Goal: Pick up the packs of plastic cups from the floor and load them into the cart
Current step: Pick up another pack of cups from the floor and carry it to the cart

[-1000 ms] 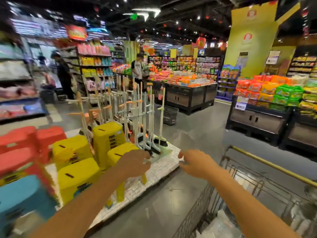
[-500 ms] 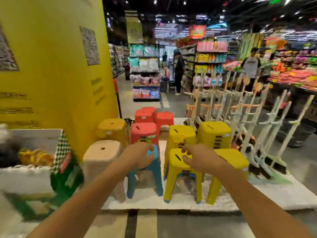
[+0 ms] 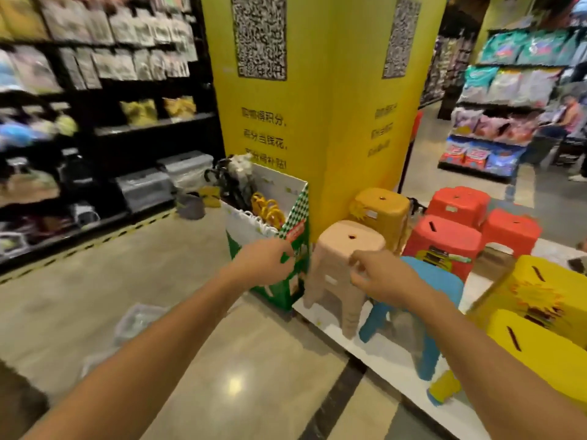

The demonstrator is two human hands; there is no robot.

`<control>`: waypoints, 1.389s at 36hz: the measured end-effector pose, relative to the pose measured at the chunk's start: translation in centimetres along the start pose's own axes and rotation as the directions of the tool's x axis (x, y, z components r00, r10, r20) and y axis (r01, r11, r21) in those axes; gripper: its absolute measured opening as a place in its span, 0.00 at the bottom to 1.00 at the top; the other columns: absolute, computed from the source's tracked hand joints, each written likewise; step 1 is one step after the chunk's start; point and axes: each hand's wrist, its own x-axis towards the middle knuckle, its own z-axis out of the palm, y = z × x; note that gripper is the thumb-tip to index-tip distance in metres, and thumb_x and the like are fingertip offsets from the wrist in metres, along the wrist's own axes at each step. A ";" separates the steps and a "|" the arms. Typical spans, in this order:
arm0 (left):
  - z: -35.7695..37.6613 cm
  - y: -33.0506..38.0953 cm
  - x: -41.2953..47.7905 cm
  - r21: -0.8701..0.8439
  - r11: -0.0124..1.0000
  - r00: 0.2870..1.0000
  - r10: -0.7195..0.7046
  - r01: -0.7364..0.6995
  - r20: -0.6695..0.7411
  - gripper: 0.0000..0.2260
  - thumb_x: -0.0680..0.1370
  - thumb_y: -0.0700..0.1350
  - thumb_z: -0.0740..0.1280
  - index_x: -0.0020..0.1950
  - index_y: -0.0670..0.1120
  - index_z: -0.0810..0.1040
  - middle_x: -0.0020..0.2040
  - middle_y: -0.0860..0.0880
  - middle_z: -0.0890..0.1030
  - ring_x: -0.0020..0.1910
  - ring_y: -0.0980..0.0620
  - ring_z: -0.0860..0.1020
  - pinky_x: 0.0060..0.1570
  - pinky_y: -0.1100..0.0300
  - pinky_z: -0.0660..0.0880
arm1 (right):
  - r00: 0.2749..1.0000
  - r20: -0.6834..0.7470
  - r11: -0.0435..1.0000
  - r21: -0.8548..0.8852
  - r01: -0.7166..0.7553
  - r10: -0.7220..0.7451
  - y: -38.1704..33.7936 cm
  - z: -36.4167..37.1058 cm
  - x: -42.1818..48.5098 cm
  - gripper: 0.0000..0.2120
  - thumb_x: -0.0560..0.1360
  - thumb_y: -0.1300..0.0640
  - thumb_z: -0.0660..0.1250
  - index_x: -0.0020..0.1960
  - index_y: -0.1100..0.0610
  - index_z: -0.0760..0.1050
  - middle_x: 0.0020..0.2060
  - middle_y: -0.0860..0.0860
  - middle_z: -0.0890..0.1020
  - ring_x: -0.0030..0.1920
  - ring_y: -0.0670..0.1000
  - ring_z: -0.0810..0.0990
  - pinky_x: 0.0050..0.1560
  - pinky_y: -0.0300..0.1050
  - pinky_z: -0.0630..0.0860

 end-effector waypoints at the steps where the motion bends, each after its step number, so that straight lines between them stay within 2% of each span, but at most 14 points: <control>1: 0.1 -0.7 -0.7 0.001 0.999 0.999 -0.042 0.042 -0.003 0.13 0.79 0.50 0.62 0.59 0.46 0.78 0.52 0.45 0.81 0.48 0.45 0.79 0.48 0.47 0.79 | 0.999 0.016 0.999 -0.002 0.039 -0.039 -0.6 0.2 0.6 0.15 0.80 0.51 0.60 0.65 0.50 0.73 0.55 0.51 0.81 0.51 0.53 0.78 0.49 0.51 0.78; 4: 0.0 -2.2 -2.8 0.001 0.985 0.985 -0.172 0.172 -0.028 0.12 0.78 0.48 0.63 0.57 0.45 0.80 0.51 0.45 0.82 0.49 0.44 0.80 0.49 0.48 0.79 | 0.992 0.028 0.992 0.007 0.126 -0.126 -2.1 0.9 2.3 0.13 0.80 0.50 0.60 0.63 0.49 0.74 0.54 0.51 0.80 0.50 0.53 0.78 0.48 0.51 0.78; 7: -0.1 -3.8 -4.7 -0.041 0.958 0.956 -0.287 0.284 -0.066 0.13 0.79 0.48 0.63 0.60 0.45 0.79 0.55 0.46 0.81 0.54 0.45 0.79 0.55 0.48 0.78 | 0.973 0.039 0.973 -0.010 0.230 -0.229 -3.9 1.6 3.9 0.13 0.81 0.50 0.60 0.63 0.50 0.74 0.53 0.51 0.82 0.47 0.51 0.79 0.45 0.48 0.79; 11: 0.1 -6.4 -7.9 -0.062 0.902 0.897 -0.432 0.428 -0.096 0.15 0.80 0.48 0.63 0.65 0.47 0.77 0.61 0.46 0.79 0.59 0.47 0.77 0.60 0.52 0.75 | 0.939 0.088 0.943 0.018 0.333 -0.333 -6.5 3.2 6.3 0.14 0.81 0.49 0.61 0.64 0.49 0.75 0.51 0.48 0.81 0.43 0.47 0.80 0.35 0.39 0.75; 14: 0.2 -8.7 -11.1 -0.065 0.852 0.847 -0.523 0.519 -0.100 0.15 0.80 0.49 0.62 0.65 0.47 0.77 0.62 0.47 0.79 0.58 0.47 0.77 0.58 0.54 0.74 | 0.913 0.095 0.918 0.008 0.397 -0.396 -9.5 4.5 7.5 0.14 0.79 0.45 0.60 0.61 0.47 0.75 0.52 0.48 0.82 0.46 0.51 0.80 0.43 0.49 0.80; 16: 0.1 -10.2 -13.3 -0.065 0.816 0.812 -0.578 0.574 -0.083 0.16 0.80 0.49 0.62 0.66 0.47 0.76 0.62 0.48 0.78 0.59 0.47 0.76 0.58 0.56 0.74 | 0.892 0.126 0.900 0.020 0.435 -0.434 -11.9 5.3 8.0 0.15 0.79 0.45 0.59 0.63 0.48 0.75 0.55 0.49 0.82 0.51 0.53 0.80 0.49 0.52 0.80; 21: 0.1 -13.9 -18.1 -0.067 0.725 0.721 -0.689 0.685 -0.073 0.17 0.80 0.51 0.62 0.67 0.48 0.75 0.63 0.48 0.78 0.60 0.48 0.76 0.60 0.51 0.75 | 0.816 0.193 0.835 0.030 0.550 -0.544 -18.1 7.8 9.5 0.19 0.78 0.44 0.58 0.65 0.47 0.74 0.56 0.50 0.82 0.52 0.54 0.80 0.50 0.54 0.80; 24: 0.3 -16.5 -20.5 -0.075 0.688 0.682 -0.726 0.722 -0.090 0.17 0.81 0.52 0.61 0.67 0.47 0.75 0.62 0.49 0.78 0.60 0.49 0.77 0.57 0.55 0.74 | 0.777 0.226 0.804 0.047 0.593 -0.587 -22.0 9.7 10.5 0.19 0.78 0.43 0.58 0.66 0.47 0.74 0.55 0.49 0.83 0.53 0.54 0.80 0.51 0.53 0.80; 28: 0.5 -20.5 -23.1 -0.122 0.636 0.631 -0.771 0.762 -0.085 0.17 0.81 0.52 0.61 0.68 0.47 0.75 0.62 0.48 0.79 0.57 0.48 0.78 0.54 0.54 0.75 | 0.736 0.264 0.767 0.028 0.641 -0.624 -27.7 12.3 12.3 0.18 0.79 0.45 0.59 0.66 0.48 0.74 0.55 0.50 0.83 0.52 0.54 0.81 0.46 0.47 0.77; 31: 0.5 -24.2 -24.9 -0.156 0.607 0.603 -0.794 0.779 -0.080 0.17 0.81 0.52 0.60 0.68 0.47 0.74 0.60 0.48 0.80 0.54 0.49 0.79 0.51 0.55 0.76 | 0.725 0.264 0.756 0.027 0.654 -0.636 -31.8 14.1 13.9 0.18 0.77 0.44 0.60 0.65 0.48 0.74 0.54 0.49 0.83 0.51 0.54 0.82 0.51 0.50 0.80; 34: 0.2 -28.3 -26.4 -0.163 0.581 0.580 -0.813 0.798 -0.059 0.18 0.81 0.53 0.60 0.68 0.47 0.75 0.62 0.48 0.79 0.57 0.48 0.78 0.55 0.52 0.77 | 0.713 0.275 0.750 0.045 0.660 -0.644 -35.9 15.3 15.7 0.18 0.78 0.44 0.61 0.65 0.48 0.74 0.56 0.49 0.82 0.55 0.54 0.80 0.54 0.50 0.78; 40: -0.6 -35.9 -27.9 -0.190 0.553 0.556 -0.830 0.811 -0.042 0.17 0.81 0.52 0.60 0.68 0.48 0.75 0.64 0.49 0.78 0.61 0.48 0.77 0.58 0.51 0.75 | 0.724 0.298 0.771 0.073 0.632 -0.622 -42.5 18.7 19.4 0.18 0.76 0.45 0.60 0.64 0.47 0.74 0.56 0.51 0.83 0.55 0.56 0.80 0.54 0.53 0.78; 46: 0.7 -42.3 -27.6 -0.213 0.512 0.528 -0.849 0.832 0.022 0.17 0.79 0.54 0.60 0.66 0.51 0.75 0.59 0.48 0.81 0.57 0.45 0.79 0.58 0.47 0.76 | 0.745 0.322 0.801 0.083 0.593 -0.585 -46.7 22.3 21.7 0.17 0.76 0.47 0.60 0.63 0.46 0.75 0.55 0.48 0.82 0.57 0.55 0.79 0.50 0.49 0.75; 50: 2.2 -46.9 -26.1 -0.232 0.506 0.534 -0.842 0.830 0.075 0.18 0.78 0.54 0.59 0.66 0.51 0.74 0.59 0.48 0.81 0.54 0.46 0.79 0.55 0.48 0.78 | 0.744 0.350 0.817 0.140 0.559 -0.569 -48.7 24.7 24.5 0.18 0.75 0.47 0.60 0.64 0.48 0.75 0.54 0.52 0.83 0.58 0.57 0.78 0.58 0.54 0.75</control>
